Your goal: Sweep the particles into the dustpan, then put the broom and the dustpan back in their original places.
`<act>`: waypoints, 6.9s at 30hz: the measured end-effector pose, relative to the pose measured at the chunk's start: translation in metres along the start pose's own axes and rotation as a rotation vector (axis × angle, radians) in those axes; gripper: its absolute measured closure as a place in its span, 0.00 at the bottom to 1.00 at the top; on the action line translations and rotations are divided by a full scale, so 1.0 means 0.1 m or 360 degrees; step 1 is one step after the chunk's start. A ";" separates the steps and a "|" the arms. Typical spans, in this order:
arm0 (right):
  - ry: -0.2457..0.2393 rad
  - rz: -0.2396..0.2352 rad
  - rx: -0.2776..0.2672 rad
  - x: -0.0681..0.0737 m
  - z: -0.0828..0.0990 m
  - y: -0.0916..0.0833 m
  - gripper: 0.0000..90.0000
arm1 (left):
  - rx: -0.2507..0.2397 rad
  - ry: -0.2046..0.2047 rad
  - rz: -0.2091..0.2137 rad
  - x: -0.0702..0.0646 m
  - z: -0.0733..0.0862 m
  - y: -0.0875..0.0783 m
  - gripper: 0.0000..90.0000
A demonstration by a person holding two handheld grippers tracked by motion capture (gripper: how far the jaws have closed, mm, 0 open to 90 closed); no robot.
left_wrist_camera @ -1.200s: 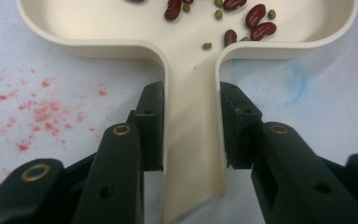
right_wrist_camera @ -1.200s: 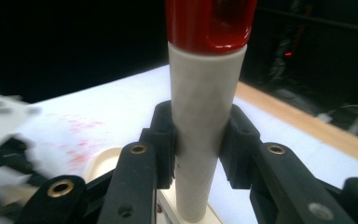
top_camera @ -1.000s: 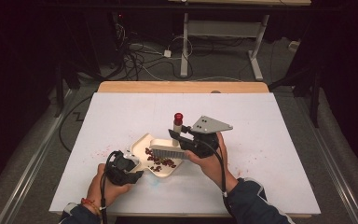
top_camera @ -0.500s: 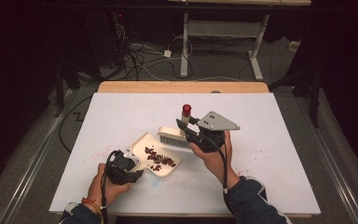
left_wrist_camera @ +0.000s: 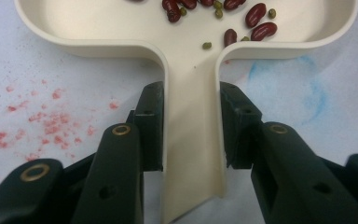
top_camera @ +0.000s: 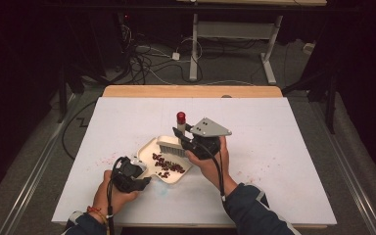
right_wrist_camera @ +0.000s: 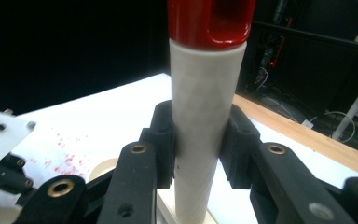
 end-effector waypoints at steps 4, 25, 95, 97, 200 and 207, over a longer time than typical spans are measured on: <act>0.0034 -0.0049 -0.0007 0.01 -0.01 -0.06 0.78 | 0.0009 0.0009 0.0001 0.00 0.00 0.00 0.71; 0.0060 -0.0031 -0.0078 -0.39 -0.11 -1.02 0.78 | -0.0011 -0.0014 0.0005 0.04 0.01 0.00 0.71; 0.0198 -0.0058 0.0391 -1.28 0.37 -1.55 0.77 | -0.0195 -0.0561 -0.0252 0.47 0.10 0.00 0.66; 0.0245 -0.0042 0.0394 -1.37 0.38 -1.44 0.76 | -0.0212 -0.0554 -0.0236 0.40 0.08 0.01 0.62; 0.0119 0.0333 0.0172 -1.25 0.44 -0.89 0.19 | -0.0656 0.0216 -0.0219 0.09 0.36 -0.37 0.18; 0.0087 0.0315 0.0166 -1.17 0.41 -0.95 0.19 | -0.0649 0.0222 -0.0222 0.09 0.36 -0.36 0.18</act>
Point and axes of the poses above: each handheld gripper's, and its own axes: y roughly forward along the jaws, z roughly out of its underside, x roughly to its left, the point moved 4 cm from there along y, roughly forward along the jaws, and after that the axes turned 1 degree about y, right-handed, at the moved point
